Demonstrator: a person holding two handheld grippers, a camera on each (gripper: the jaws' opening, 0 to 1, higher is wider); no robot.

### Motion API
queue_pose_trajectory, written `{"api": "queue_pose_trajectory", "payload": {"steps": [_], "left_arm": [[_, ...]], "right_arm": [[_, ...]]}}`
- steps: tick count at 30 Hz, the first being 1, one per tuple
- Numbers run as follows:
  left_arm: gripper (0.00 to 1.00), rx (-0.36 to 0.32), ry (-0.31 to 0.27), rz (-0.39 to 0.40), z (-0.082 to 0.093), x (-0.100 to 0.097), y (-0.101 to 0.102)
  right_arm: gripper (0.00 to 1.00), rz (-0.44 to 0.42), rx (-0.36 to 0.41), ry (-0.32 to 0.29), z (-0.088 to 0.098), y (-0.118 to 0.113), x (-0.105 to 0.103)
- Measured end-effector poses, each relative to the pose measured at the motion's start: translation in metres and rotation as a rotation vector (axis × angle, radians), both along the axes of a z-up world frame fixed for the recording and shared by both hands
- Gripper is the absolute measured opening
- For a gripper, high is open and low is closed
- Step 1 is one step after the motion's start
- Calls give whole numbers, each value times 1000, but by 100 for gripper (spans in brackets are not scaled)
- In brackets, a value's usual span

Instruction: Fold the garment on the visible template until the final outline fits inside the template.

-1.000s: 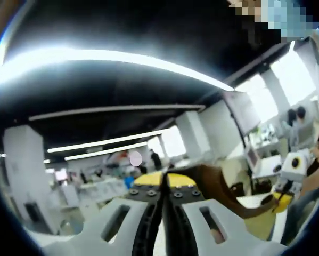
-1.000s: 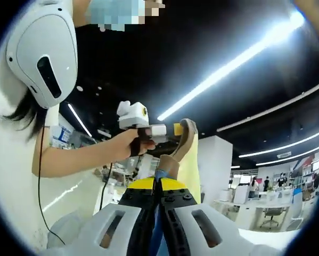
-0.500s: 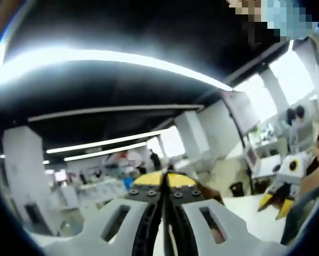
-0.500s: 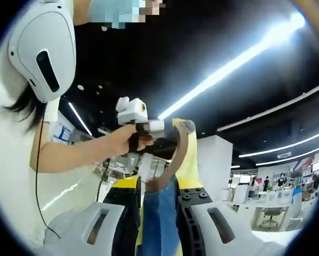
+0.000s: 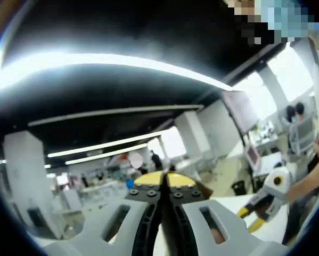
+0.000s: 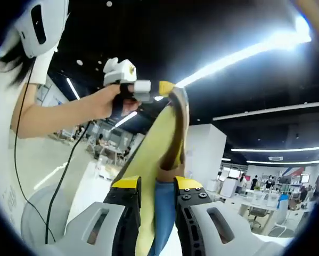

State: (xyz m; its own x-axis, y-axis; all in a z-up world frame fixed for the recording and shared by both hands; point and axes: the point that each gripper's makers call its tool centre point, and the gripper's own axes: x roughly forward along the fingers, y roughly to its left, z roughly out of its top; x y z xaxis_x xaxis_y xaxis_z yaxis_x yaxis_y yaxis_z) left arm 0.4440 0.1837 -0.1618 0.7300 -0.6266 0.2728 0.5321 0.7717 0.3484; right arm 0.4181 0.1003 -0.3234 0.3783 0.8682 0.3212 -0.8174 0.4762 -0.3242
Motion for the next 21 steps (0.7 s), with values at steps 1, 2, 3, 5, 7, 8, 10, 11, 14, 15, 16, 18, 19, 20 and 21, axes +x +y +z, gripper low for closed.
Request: {"api": "queue_pose_trajectory", "payload": {"steps": [1,2,3,5,7,8,10,11,14,15,16,18,19,20,21], "left_arm": [[0,-2,-2,0,1,-1,1],[0,-8,-4,-2,2,-2,3],[0,-18,-7,-7,3,-3,4],[0,-39,-10,-17,6,-5,6],[0,-44,-12,-19,7,-7,6],[0,-45,-13,-20,8,-8,6],[0,-39,-17,-21,9,-10,5],[0,-37,-18,-21,9,-11,5],[0,-25,-25,-22,11,-15,4],[0,-21,-27,-20,12,-16,5],[0,-16,-30,-15,13,-17,5],[0,-11,-33,-9,15,-19,7],[0,-10,-35,-5,16,-20,8],[0,-9,-37,0,17,-21,10],[0,-9,-39,3,17,-21,11]], "right_arm": [[21,2,31,5,5,-8,3],[21,-10,38,7,7,-16,9],[21,-21,41,11,7,-23,16],[21,-18,45,36,4,-32,31],[24,44,53,82,1,-31,34],[26,90,63,87,2,-28,35],[26,130,69,79,2,-22,39],[25,153,72,83,1,-18,39],[27,274,111,134,0,-2,35],[28,304,106,159,-4,2,35],[29,322,102,174,-7,6,36],[29,340,84,179,-11,13,36],[28,361,89,168,-9,15,32],[27,381,96,167,-7,16,28],[27,399,104,166,-5,18,23]]}}
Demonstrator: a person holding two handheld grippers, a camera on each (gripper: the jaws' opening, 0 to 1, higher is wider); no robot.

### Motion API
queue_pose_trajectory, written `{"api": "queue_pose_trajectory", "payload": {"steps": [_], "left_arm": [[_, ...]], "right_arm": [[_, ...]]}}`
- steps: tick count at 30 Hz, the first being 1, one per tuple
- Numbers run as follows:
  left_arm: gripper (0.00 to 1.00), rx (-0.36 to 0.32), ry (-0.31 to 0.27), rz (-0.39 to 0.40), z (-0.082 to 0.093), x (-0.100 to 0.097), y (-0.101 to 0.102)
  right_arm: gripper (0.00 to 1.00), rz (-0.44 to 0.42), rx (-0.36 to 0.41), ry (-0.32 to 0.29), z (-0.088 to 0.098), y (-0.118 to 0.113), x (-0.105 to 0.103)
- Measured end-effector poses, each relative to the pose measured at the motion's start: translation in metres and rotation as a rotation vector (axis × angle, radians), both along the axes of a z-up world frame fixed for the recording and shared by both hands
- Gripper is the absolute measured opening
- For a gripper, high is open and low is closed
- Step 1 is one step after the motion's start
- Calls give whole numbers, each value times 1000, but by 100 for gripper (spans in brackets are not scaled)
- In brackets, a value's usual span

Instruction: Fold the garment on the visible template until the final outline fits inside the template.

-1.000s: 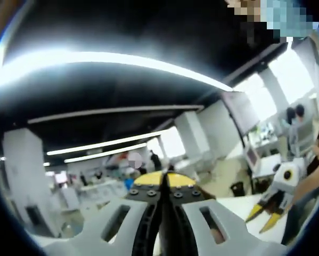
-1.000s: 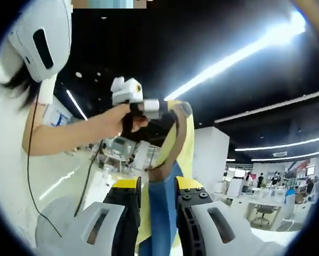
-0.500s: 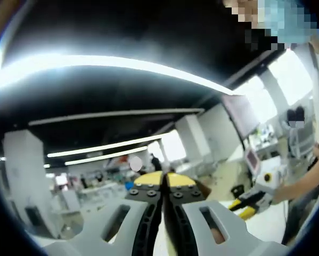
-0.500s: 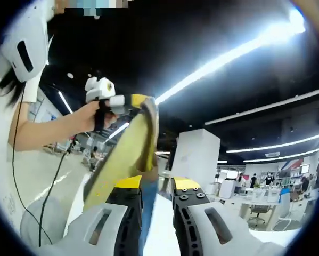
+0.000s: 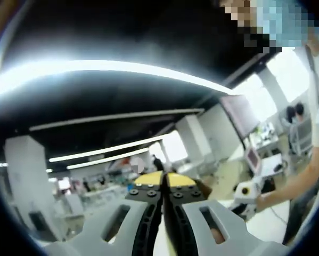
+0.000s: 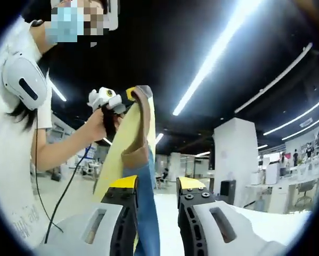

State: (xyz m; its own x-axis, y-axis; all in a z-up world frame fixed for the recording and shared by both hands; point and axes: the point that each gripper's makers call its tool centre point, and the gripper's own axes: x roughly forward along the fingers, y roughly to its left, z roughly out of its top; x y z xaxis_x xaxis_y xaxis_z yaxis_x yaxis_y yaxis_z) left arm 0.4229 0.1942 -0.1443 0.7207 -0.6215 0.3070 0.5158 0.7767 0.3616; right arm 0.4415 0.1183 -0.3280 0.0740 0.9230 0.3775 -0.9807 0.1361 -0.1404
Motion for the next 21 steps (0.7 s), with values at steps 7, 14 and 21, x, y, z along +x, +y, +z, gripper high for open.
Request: {"api": "queue_pose_trajectory", "payload": {"steps": [7,14,21], "left_arm": [[0,0,-5,3,2,-1,-1],[0,1,-4,-2,2,-1,-3],[0,-6,19,6,-7,3,2]], "right_arm": [[30,4,-20,-28,2,14,-4],[12,-13,-32,-47,-1,18,-2],[1,-59,-30,-46,-7,7,-1]]}}
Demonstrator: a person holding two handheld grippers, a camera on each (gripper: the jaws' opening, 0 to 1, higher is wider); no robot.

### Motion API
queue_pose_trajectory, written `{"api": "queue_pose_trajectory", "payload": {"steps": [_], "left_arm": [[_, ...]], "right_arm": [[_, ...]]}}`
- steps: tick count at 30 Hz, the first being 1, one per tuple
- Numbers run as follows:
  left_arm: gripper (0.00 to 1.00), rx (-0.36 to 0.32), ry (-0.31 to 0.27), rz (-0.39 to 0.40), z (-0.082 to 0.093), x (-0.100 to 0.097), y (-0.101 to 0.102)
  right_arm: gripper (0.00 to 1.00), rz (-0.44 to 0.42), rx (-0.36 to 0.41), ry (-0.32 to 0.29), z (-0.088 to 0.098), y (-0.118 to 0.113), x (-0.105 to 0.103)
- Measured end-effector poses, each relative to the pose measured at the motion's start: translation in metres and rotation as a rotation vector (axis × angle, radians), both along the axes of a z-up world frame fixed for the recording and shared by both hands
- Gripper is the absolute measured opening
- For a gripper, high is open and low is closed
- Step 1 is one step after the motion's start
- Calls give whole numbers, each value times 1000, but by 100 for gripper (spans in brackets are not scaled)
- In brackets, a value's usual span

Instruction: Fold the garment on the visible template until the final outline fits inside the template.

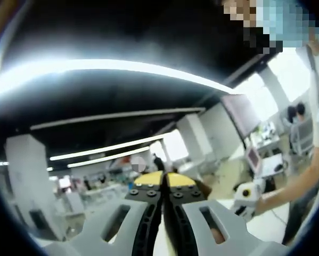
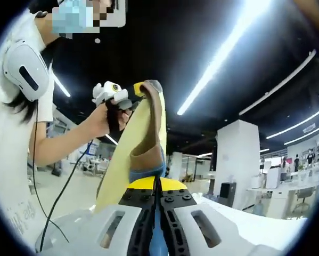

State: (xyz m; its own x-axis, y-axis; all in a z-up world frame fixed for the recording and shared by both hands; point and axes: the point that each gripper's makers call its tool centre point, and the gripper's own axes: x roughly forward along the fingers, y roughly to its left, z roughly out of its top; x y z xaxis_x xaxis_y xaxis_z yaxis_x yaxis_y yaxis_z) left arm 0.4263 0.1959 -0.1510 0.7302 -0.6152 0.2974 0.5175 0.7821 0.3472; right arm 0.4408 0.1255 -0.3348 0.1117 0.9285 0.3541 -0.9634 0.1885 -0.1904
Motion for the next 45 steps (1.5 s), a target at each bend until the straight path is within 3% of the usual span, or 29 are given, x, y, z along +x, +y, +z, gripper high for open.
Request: {"api": "queue_pose_trajectory", "payload": {"steps": [5,14,19,29,32,45], "left_arm": [[0,-12,28,12,-12,2,8],[0,-51,119,8,-45,5,20],[0,-41,160,16,-65,6,24],[0,-37,275,-10,-103,2,31],[0,-16,301,-28,-114,-1,28],[0,10,384,-96,-144,-17,16]], "right_arm": [[1,-69,8,32,2,-24,4],[1,-246,-9,29,8,-66,13],[1,-372,-100,-67,16,-81,9],[1,-476,-114,-124,37,-98,-3],[1,-518,-153,-157,37,-104,-4],[1,-581,-121,-136,52,-116,-30]]}}
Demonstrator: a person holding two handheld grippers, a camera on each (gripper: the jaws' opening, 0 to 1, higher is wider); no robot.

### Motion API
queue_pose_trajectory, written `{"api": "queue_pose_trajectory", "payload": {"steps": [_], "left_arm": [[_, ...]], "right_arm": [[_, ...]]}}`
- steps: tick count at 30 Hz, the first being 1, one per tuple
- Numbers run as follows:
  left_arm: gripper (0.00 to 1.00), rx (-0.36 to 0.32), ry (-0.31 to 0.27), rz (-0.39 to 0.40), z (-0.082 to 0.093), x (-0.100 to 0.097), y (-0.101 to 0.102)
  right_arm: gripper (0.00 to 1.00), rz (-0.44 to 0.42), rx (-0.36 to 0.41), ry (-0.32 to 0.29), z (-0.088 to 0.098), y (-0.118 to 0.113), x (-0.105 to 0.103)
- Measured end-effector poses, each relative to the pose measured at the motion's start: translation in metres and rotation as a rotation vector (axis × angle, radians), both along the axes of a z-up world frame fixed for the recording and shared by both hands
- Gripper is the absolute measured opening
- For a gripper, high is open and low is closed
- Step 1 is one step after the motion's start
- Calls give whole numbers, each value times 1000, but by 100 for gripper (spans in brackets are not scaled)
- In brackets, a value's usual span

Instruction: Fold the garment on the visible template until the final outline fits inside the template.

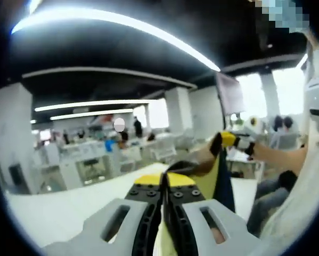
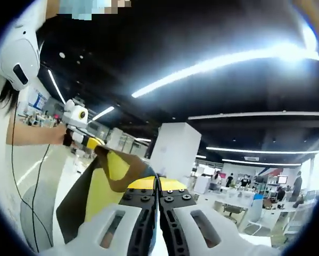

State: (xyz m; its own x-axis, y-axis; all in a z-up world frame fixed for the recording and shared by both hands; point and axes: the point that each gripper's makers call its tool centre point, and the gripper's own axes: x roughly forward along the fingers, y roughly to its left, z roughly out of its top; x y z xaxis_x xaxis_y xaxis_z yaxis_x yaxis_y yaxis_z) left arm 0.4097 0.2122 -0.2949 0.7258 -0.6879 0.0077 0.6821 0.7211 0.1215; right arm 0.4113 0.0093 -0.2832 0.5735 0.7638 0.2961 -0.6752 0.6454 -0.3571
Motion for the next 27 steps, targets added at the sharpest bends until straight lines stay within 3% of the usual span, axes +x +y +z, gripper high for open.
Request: {"api": "queue_pose_trajectory", "payload": {"steps": [9,14,21,27], "left_arm": [[0,-23,59,-34,-20,-10,-5],[0,-49,52,-35,-17,-19,-3],[0,-62,2,-21,0,-36,-1],[0,-25,-10,-27,0,-50,-4]], "right_arm": [[1,-35,-16,-36,20,2,-9],[1,-37,-10,-31,20,-2,-17],[1,-26,-2,0,11,-5,-37],[1,-10,-2,26,3,-6,-55]]}}
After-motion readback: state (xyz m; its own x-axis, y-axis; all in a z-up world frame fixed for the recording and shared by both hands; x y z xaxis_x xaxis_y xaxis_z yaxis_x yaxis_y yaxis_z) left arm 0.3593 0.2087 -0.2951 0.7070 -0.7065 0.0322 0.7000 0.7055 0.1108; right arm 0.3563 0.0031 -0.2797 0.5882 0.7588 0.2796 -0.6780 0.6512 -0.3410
